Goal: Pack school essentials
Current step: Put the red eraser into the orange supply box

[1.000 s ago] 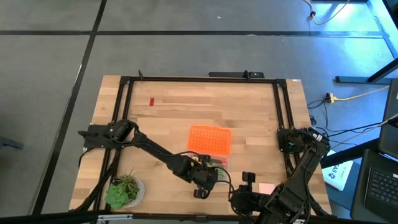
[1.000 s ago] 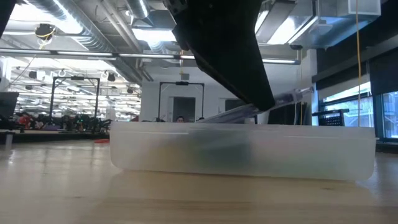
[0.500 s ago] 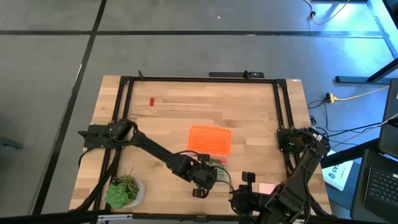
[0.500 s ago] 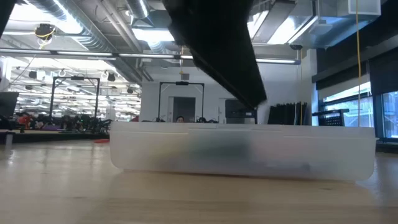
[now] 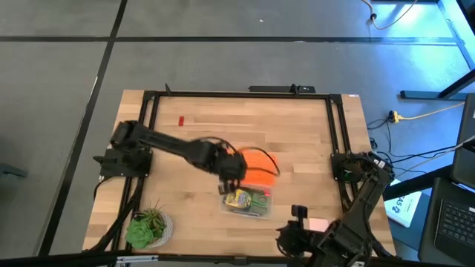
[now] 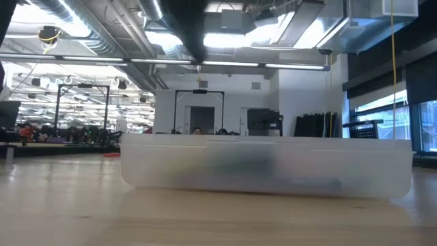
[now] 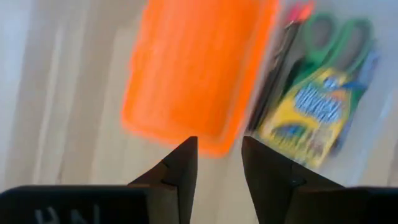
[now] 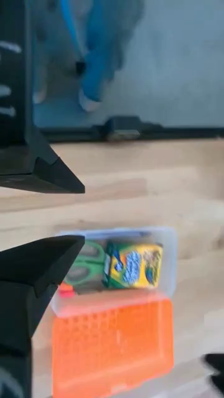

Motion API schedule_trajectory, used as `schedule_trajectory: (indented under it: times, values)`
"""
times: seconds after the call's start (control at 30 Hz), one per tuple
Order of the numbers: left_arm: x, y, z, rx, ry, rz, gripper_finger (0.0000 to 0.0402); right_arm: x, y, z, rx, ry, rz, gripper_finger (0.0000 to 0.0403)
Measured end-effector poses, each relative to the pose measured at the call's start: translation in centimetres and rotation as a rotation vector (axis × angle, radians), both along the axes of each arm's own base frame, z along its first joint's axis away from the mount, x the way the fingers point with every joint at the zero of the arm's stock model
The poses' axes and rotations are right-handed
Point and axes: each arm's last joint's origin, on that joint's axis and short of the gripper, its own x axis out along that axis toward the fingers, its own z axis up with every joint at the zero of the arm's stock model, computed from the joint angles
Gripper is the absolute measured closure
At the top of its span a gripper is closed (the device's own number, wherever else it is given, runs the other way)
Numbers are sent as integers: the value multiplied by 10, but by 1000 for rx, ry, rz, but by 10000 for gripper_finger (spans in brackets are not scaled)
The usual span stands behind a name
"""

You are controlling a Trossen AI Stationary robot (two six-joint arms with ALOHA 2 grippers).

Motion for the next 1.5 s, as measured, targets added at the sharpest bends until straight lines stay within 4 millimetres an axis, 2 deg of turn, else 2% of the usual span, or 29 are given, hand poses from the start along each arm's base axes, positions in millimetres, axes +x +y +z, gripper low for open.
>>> schedule_trajectory:
  times: [0.13,0.3,0.4,0.53,0.67,0.8,0.97,1.07,1.3,1.5]
  values:
    - [-29,37,29,-26,41,151,282,4,-4,0,6,-13,-34,283]
    - [-77,89,61,-50,90,452,282,12,-10,0,28,-23,-87,283]
    - [-102,115,73,-42,105,642,282,21,-19,1,8,-55,-143,283]
    - [-124,142,74,-54,73,784,282,32,-33,2,-51,-118,-210,283]
    - [-140,161,59,-68,126,878,282,46,-52,4,-137,-173,-296,283]
    - [-150,174,34,-73,226,944,282,59,-72,4,-177,-183,-363,283]
    - [-150,185,2,-166,255,909,282,73,-97,3,-224,-146,-410,283]
    - [-146,186,-11,-202,220,906,282,80,-110,3,-245,-131,-432,283]
    - [-139,177,-46,-168,166,935,282,90,-131,2,-289,-87,-441,283]
    - [-144,167,-74,-46,169,1036,282,96,-145,2,-344,-48,-414,283]
